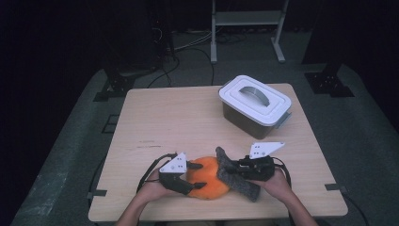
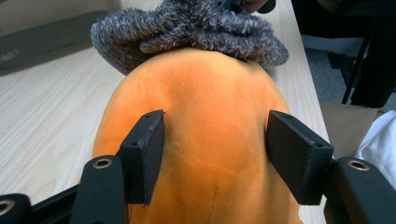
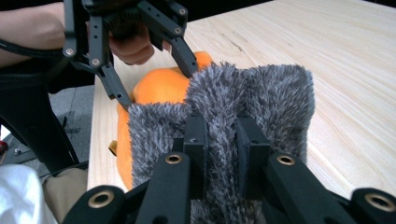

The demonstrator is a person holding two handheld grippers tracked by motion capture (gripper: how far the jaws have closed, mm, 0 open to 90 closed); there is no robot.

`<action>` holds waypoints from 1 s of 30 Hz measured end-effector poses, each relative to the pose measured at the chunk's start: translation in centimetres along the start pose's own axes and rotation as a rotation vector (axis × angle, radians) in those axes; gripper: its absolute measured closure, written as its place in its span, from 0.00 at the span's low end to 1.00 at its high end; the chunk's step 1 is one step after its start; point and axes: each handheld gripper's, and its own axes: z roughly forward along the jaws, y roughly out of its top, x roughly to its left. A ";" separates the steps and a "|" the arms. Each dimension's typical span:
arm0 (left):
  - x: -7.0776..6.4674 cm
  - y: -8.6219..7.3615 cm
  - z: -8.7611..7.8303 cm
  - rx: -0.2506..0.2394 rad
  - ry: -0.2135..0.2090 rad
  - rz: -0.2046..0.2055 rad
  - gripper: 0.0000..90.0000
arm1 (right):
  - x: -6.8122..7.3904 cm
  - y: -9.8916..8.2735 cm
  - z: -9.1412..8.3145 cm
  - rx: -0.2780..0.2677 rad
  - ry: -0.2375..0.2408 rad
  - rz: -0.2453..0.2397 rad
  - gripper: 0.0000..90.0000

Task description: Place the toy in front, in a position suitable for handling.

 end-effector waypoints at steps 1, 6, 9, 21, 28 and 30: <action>0.0 0.0 0.0 -0.003 0.000 -0.006 0.42 | -0.2 -0.1 -0.1 0.001 -0.002 0.010 0.84; 0.5 -0.3 -0.2 -0.006 0.004 -0.035 0.42 | -1.2 -1.3 -0.6 0.049 -0.049 0.035 0.84; 0.8 -0.6 -0.4 -0.006 0.009 -0.051 0.42 | -1.4 -1.8 -1.0 0.077 -0.070 0.046 0.84; 1.6 -0.5 -0.2 -0.012 0.033 -0.089 0.41 | 1.5 -0.1 0.2 0.038 -0.037 -0.086 0.83; 1.6 -0.3 -0.9 -0.017 0.012 -0.053 0.35 | 0.7 -0.8 -0.2 0.054 -0.066 -0.062 0.83; 1.4 -0.2 -1.2 -0.021 0.003 -0.039 0.32 | 0.5 -1.0 -0.4 0.062 -0.080 -0.058 0.83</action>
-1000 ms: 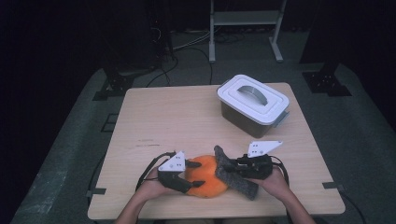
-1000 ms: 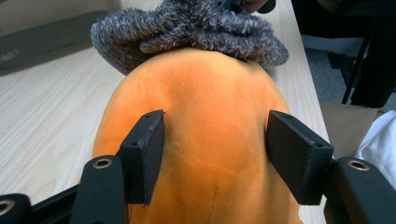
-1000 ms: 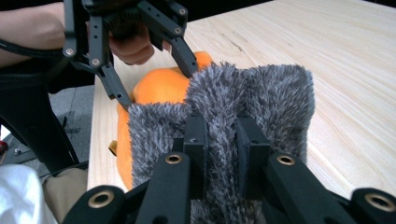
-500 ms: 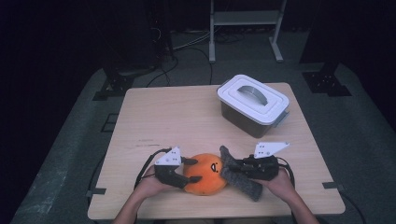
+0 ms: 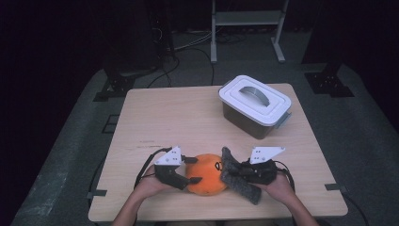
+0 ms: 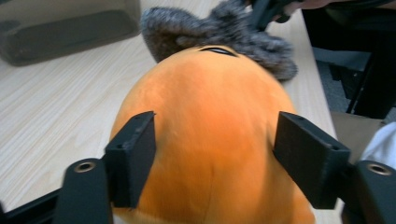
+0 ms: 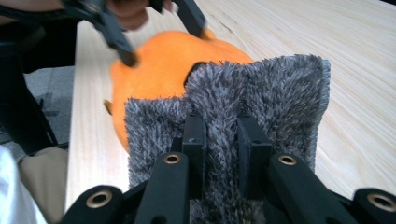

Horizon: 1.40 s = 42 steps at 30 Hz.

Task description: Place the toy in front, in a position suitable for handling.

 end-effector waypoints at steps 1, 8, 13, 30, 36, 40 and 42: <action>-0.1 0.0 -0.1 -0.002 -0.001 0.003 0.32 | -0.1 -0.1 -0.1 0.003 -0.006 0.003 0.83; -0.1 -0.1 0.5 0.022 0.032 0.010 0.38 | 0.3 0.3 -0.5 -0.013 -0.028 -0.017 0.83; 0.2 0.2 1.0 0.002 0.069 -0.007 0.39 | 2.0 1.6 0.0 -0.067 0.016 -0.081 0.83; 0.0 0.7 0.3 0.016 0.085 -0.009 0.41 | 0.8 0.6 0.2 0.002 -0.034 -0.057 0.83; 0.2 0.7 0.7 0.010 0.112 -0.018 0.43 | 1.4 1.3 -0.1 -0.026 -0.034 -0.084 0.83; 0.2 0.8 0.9 0.005 0.130 -0.025 0.42 | 2.2 1.9 1.1 -0.001 -0.035 -0.130 0.83; 0.3 0.8 0.6 -0.010 0.120 -0.036 0.42 | 1.8 1.7 1.2 -0.004 -0.031 -0.112 0.83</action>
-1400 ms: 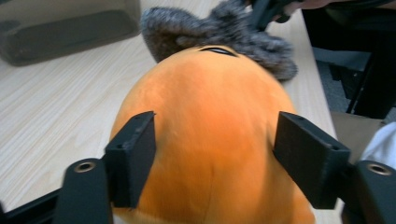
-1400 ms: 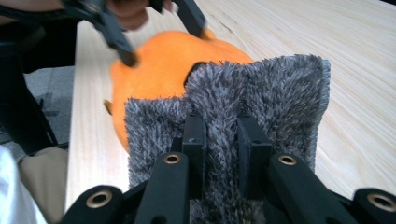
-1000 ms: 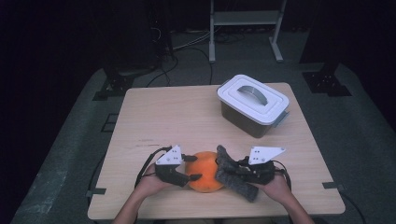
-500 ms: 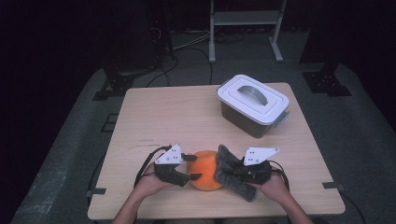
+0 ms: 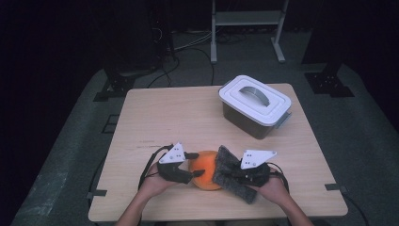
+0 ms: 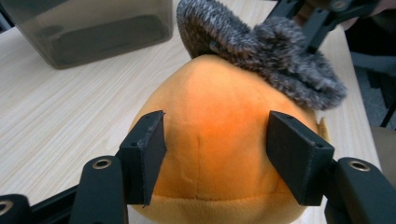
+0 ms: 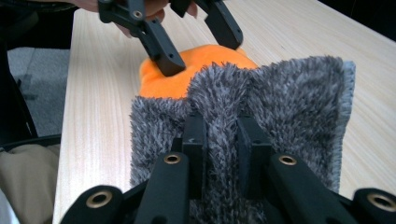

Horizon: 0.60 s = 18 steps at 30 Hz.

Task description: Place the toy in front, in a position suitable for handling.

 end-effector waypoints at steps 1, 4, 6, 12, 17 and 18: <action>0.1 0.0 -0.2 -0.007 -0.005 -0.005 0.41 | -0.2 -0.1 -0.1 0.001 -0.004 0.005 0.83; 0.2 0.0 -0.6 -0.016 -0.013 -0.016 0.42 | -0.6 -0.6 -0.4 0.008 -0.013 0.018 0.83; 0.2 -0.1 -0.6 -0.009 -0.016 -0.016 0.44 | -0.7 -0.7 -0.6 0.018 -0.022 0.015 0.83; 0.2 0.0 0.1 -0.017 -0.004 -0.032 0.48 | 0.3 0.2 -0.8 -0.016 -0.016 -0.030 0.83; -0.1 0.2 0.3 -0.014 0.014 -0.016 0.47 | 1.5 1.0 0.4 0.001 0.008 -0.103 0.83; -0.1 0.1 0.3 -0.015 0.013 -0.018 0.46 | 1.5 0.8 0.5 0.005 0.013 -0.103 0.83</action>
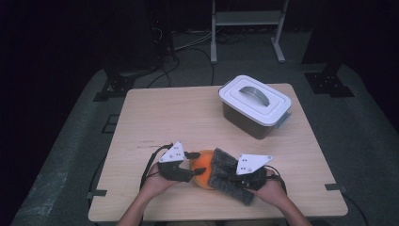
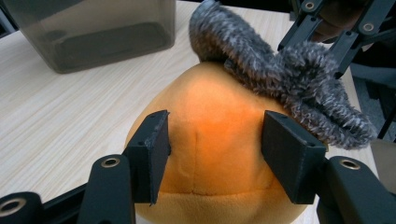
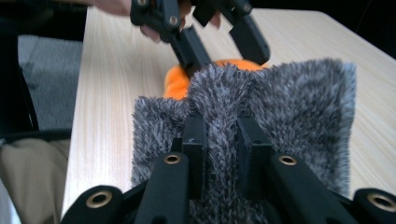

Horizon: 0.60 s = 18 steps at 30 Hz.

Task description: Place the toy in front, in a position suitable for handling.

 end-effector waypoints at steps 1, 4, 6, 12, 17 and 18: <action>0.1 -0.1 0.0 -0.004 0.000 -0.004 0.46 | -0.1 -0.1 0.0 -0.006 0.007 0.008 0.83; 0.2 -0.1 -0.1 -0.005 0.003 -0.009 0.45 | -0.6 -0.6 -0.4 0.000 0.008 0.021 0.83; 0.3 -0.2 -0.2 -0.003 -0.002 -0.007 0.44 | -1.0 -1.1 -0.8 0.007 0.003 0.042 0.83; 0.0 -0.2 0.2 -0.004 -0.040 0.009 0.44 | -2.0 -1.4 -1.9 -0.033 -0.026 0.097 0.83; -0.4 0.0 0.3 0.003 -0.053 0.038 0.44 | -2.4 -1.1 -1.1 -0.036 -0.020 0.106 0.83; -0.4 -0.1 0.3 0.004 -0.056 0.037 0.43 | -2.3 -1.3 -0.9 -0.032 -0.011 0.110 0.83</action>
